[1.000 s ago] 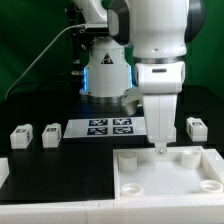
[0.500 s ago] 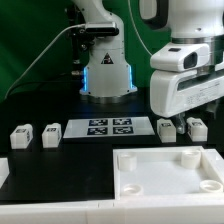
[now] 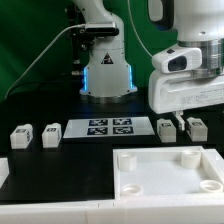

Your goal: Assemble one leg

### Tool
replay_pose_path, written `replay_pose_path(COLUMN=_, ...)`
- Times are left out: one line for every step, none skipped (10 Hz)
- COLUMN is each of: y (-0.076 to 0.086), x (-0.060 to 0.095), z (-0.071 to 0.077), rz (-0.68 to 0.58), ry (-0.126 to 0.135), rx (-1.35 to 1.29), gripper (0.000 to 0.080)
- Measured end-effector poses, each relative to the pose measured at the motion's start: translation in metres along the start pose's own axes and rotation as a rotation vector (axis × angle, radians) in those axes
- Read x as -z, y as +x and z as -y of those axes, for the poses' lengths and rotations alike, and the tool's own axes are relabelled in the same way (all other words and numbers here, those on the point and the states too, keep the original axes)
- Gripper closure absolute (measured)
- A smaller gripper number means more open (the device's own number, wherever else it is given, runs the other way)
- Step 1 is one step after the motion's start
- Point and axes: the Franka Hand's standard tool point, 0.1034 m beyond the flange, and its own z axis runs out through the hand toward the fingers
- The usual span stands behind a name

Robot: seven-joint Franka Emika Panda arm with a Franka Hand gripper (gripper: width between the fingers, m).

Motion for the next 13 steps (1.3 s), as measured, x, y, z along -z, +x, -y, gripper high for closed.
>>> replay_pose_path(y=-0.005, x=-0.001, z=0.001, rz=0.041, ry=-0.004, rx=-0.028, gripper=0.015)
replay_pose_path(y=-0.013, x=-0.004, z=0.006, rz=0.08, ry=-0.006, rx=-0.081, gripper=0.015)
replay_pose_path(y=-0.027, x=-0.003, z=0.007, rz=0.2, ry=-0.016, rx=-0.099, gripper=0.015)
replay_pose_path(y=-0.027, x=0.003, z=0.01, rz=0.333, ry=-0.003, rx=-0.137, gripper=0.015)
replay_pose_path(y=-0.025, x=0.005, z=0.011, rz=0.459, ry=0.016, rx=-0.17, gripper=0.015)
replay_pose_path(y=-0.026, x=0.004, z=0.011, rz=0.556, ry=0.019, rx=-0.174, gripper=0.015)
replay_pose_path(y=-0.029, x=0.002, z=0.012, rz=0.656, ry=0.019, rx=-0.17, gripper=0.015)
replay_pose_path(y=-0.03, x=-0.001, z=0.014, rz=0.708, ry=0.02, rx=-0.162, gripper=0.015)
replay_pose_path(y=-0.036, x=0.0, z=0.011, rz=0.813, ry=0.018, rx=-0.16, gripper=0.015)
replay_pose_path(y=-0.033, x=-0.004, z=0.01, rz=0.85, ry=0.021, rx=-0.16, gripper=0.015)
replay_pose_path(y=-0.031, x=-0.005, z=0.011, rz=0.837, ry=0.022, rx=-0.16, gripper=0.015)
replay_pose_path(y=-0.034, x=-0.006, z=0.011, rz=0.851, ry=0.015, rx=-0.176, gripper=0.015)
replay_pose_path(y=-0.043, x=-0.011, z=0.012, rz=0.904, ry=-0.005, rx=-0.206, gripper=0.015)
